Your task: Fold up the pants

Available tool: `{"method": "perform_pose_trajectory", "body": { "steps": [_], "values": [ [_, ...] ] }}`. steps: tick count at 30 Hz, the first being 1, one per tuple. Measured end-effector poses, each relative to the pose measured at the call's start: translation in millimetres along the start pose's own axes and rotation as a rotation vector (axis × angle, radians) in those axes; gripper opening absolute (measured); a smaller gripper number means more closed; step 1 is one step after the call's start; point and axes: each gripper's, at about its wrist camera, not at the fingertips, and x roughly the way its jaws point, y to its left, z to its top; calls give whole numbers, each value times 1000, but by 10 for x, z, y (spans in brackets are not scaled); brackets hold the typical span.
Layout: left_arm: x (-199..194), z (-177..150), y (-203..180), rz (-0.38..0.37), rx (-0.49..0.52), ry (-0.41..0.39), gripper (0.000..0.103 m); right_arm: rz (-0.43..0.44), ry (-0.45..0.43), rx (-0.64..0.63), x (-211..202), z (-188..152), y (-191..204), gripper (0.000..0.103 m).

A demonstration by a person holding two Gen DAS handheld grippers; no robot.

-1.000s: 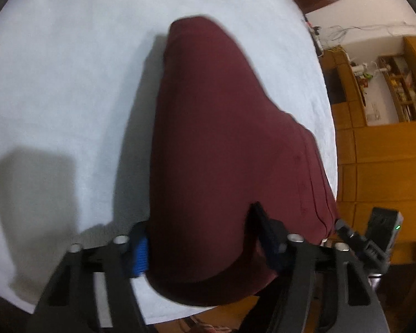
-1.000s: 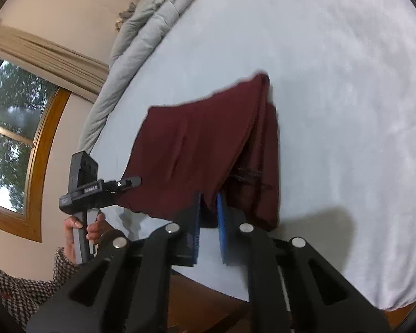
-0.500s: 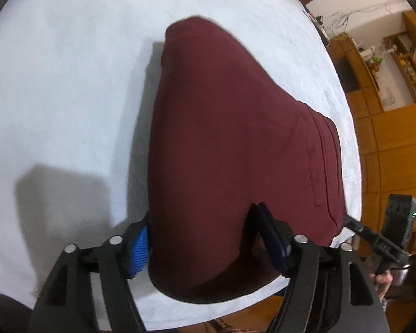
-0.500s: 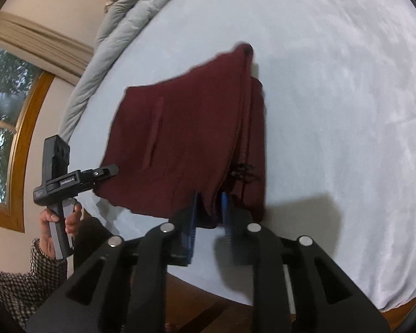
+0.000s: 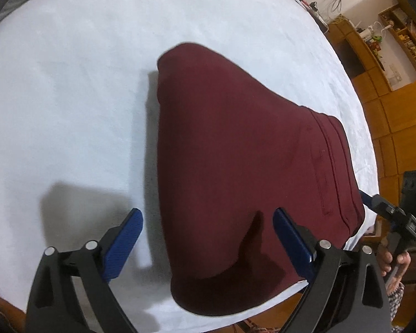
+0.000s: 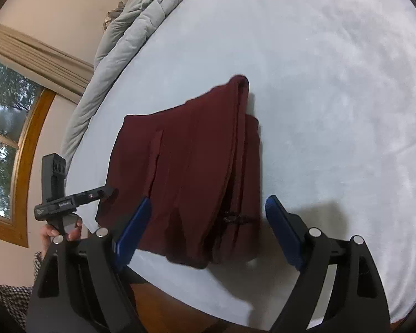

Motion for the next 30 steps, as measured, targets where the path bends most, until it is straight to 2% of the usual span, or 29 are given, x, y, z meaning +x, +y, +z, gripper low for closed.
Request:
{"method": "perform_pose_trajectory", "body": {
  "steps": [6,12,15,18,23,26,28,30],
  "values": [
    [142,21,2,6,8,21,95,7,38,24,181,1,-122,84],
    [175,50,-91,36,45,6,95,36,61,38,318,26,-183,84],
    [252,88,-100,0,44,23,95,68,79,54,414,46,-242,86],
    [338,142,-92,-70,37,48,94,120,100,76,495,63,-317,86],
    [354,154,-60,-90,23,53,93,156,108,72,534,74,-360,88],
    [331,120,-61,-82,33,53,92,173,116,63,569,75,-346,88],
    [354,123,-140,-82,24,57,87,186,124,53,614,79,-329,87],
    [330,127,-116,-81,14,53,79,197,131,40,661,87,-299,78]
  ]
}}
